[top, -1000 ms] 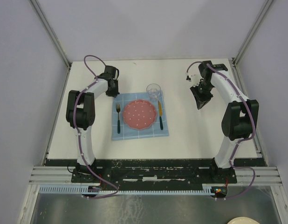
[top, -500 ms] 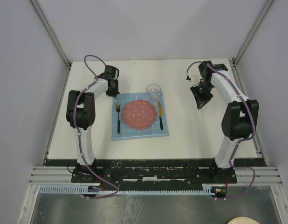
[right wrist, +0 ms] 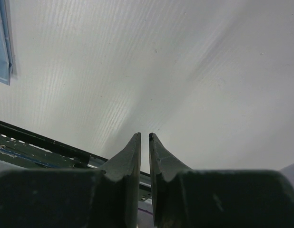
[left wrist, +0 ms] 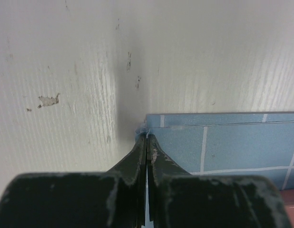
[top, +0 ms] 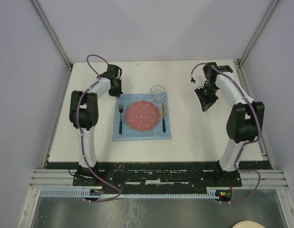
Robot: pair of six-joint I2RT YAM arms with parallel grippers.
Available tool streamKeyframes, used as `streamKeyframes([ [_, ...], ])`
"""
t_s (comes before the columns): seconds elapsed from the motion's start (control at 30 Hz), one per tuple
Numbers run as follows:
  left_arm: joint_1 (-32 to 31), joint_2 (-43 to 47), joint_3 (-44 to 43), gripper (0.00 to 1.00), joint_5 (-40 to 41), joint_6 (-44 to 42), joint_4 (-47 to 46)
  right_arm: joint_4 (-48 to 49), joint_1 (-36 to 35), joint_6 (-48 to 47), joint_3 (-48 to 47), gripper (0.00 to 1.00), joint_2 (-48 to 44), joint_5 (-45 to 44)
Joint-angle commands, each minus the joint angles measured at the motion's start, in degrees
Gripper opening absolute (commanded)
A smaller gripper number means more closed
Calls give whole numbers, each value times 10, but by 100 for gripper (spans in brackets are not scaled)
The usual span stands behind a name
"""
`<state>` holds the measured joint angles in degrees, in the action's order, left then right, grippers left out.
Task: Set the dinner table for one person
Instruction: Reset both arms
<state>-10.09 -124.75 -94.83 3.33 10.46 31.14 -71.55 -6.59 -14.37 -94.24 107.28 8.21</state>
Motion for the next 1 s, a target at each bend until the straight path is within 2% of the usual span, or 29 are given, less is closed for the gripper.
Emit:
streamKeyframes([
  [0.0, 1, -28, -26, 3, -23, -18, -55, 4, 4, -2, 0, 19, -28, -8],
  [0.4, 0, -33, -34, 3, -34, -16, -48, -1, 6, -2, -8, 19, -21, -7],
  [0.43, 1, -33, -36, 5, -34, -17, -43, 0, 5, -2, -8, 19, -22, -5],
  [0.5, 1, -33, -45, 19, -39, -23, -26, -1, 5, -3, -8, 19, -21, -5],
  [0.57, 1, -30, -49, 28, -41, -25, -14, -2, 5, -3, -8, 20, -19, -3],
  [0.67, 2, -16, -39, 38, -31, -31, -4, -4, 5, -4, -9, 20, -16, 0],
  [0.83, 1, 37, -1, 58, 46, -31, -5, -5, 5, -5, -9, 21, -15, 4],
  [0.97, 1, 98, 21, 59, 58, -47, 23, -4, 5, -4, -10, 21, -19, -1],
])
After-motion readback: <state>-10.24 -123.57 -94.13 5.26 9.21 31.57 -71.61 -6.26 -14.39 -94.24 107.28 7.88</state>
